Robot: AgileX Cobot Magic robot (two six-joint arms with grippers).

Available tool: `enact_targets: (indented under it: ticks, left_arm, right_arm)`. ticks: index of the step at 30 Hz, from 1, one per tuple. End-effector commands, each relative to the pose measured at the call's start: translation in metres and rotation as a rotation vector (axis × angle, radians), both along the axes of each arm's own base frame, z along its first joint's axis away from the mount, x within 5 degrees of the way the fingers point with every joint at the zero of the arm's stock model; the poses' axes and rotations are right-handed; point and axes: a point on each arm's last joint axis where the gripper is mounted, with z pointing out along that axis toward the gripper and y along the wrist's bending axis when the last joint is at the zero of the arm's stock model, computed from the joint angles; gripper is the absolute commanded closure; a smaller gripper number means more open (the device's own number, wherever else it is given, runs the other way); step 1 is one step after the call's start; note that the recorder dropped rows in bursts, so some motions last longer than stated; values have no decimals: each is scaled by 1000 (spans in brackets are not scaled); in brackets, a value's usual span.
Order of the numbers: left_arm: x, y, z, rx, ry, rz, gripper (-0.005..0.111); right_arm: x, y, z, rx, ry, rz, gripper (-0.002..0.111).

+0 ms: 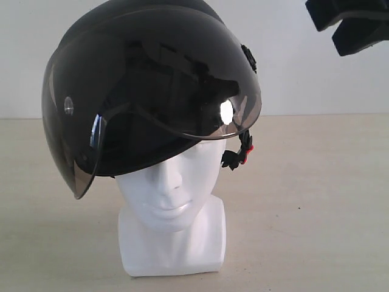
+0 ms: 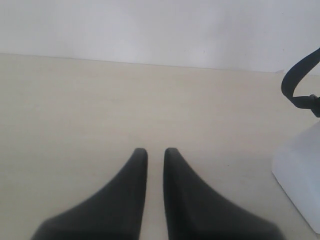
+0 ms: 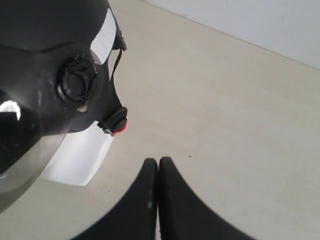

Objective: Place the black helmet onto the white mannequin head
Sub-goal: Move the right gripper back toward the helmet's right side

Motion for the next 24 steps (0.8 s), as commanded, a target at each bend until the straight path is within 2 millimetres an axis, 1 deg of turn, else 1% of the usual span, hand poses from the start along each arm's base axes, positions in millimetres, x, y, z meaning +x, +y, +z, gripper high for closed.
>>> enact_targets:
  ticks: [1, 3, 7, 10, 13, 17, 21, 24]
  left_arm:
    - [0, 0, -1, -11, 1, 4, 94]
    - [0, 0, -1, -11, 1, 4, 94]
    - [0, 0, -1, -11, 1, 4, 94]
    - [0, 0, -1, -11, 1, 4, 94]
    - [0, 0, -1, -11, 1, 4, 94]
    - [0, 0, -1, -11, 1, 4, 94]
    - [0, 0, -1, -11, 1, 4, 94]
    - [0, 0, -1, -11, 1, 4, 94]
  right_arm:
    - [15, -3, -3, 2, 24, -23, 108]
    - [24, -9, -7, -29, 47, -54, 108]
    - [37, -31, -9, -52, 62, -124, 108]
    - [45, -47, -10, -14, 77, -157, 108]
    - [52, -55, -9, 111, 76, -152, 108]
    - [61, -58, -8, 347, 125, -78, 108]
    - [66, -57, -21, 548, 145, 38, 108]
    - [67, -56, -35, 617, 167, 95, 108]
